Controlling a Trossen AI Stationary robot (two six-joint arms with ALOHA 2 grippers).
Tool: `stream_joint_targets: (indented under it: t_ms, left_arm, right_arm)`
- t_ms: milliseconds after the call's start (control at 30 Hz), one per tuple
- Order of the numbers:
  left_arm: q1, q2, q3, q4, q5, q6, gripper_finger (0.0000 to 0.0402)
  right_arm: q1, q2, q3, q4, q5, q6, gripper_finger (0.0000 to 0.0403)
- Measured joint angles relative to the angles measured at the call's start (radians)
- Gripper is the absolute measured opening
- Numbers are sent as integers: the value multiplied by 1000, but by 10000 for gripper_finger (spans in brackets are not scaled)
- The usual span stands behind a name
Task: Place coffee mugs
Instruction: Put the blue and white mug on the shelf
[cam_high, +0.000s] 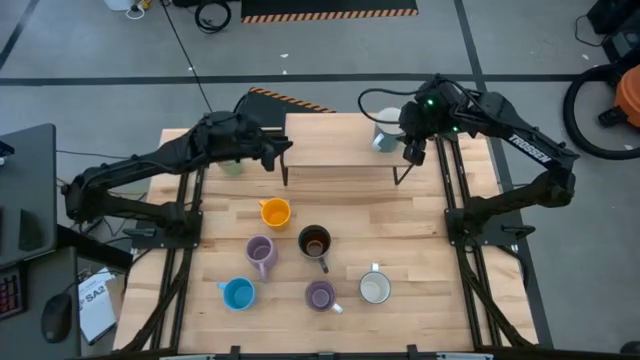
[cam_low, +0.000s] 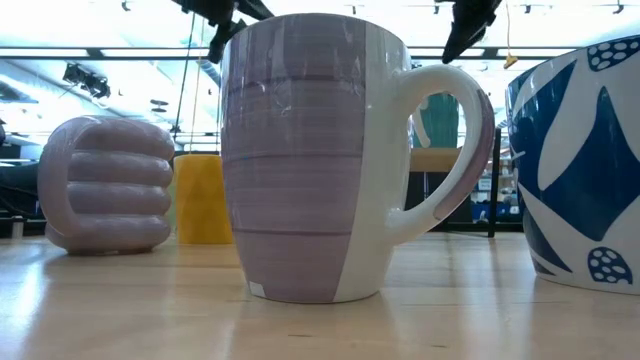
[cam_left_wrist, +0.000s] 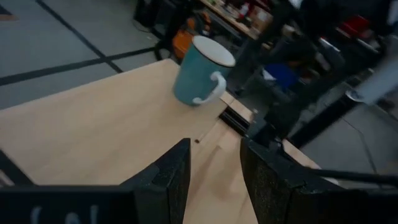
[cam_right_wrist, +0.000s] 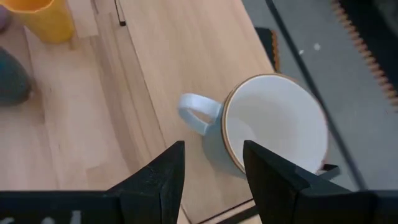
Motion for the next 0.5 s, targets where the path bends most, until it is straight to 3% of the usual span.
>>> stream_joint_targets:
  t_ms: [267, 500]
  left_arm:
    - [183, -4, 0, -10, 287, 114, 146]
    - [271, -23, 0, -6, 373, 167, 146]
  right_arm:
    - [-6, 156, 139, -49, 25, 16, 169]
    - [-7, 270, 309, -173, 26, -55, 169]
